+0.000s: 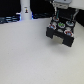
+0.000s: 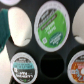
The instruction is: Open the kcup holder, insert the kcup into the holder, and close the kcup holder
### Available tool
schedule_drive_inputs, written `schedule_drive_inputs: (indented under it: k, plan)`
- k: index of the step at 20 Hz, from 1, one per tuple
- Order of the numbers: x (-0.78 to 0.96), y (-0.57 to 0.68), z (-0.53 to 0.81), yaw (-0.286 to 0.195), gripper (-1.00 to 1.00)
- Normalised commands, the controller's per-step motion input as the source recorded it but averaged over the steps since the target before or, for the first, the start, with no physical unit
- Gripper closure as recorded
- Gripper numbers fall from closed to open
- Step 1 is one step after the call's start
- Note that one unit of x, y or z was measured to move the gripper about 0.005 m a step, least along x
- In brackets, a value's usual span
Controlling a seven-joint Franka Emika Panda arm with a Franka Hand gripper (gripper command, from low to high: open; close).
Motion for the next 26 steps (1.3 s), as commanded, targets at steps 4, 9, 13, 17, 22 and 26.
schedule_drive_inputs:
  k: [4,9,13,17,22,26]
  plan:
    - [0.68,-0.46,0.31,0.008,-1.00]
    - [0.81,-0.39,0.17,0.003,-1.00]
    - [0.82,-0.37,0.08,0.008,-1.00]
    - [0.76,-0.28,0.00,0.022,-1.00]
    - [0.68,-0.08,-0.14,0.051,-1.00]
    - [0.61,0.10,-0.22,0.091,-1.00]
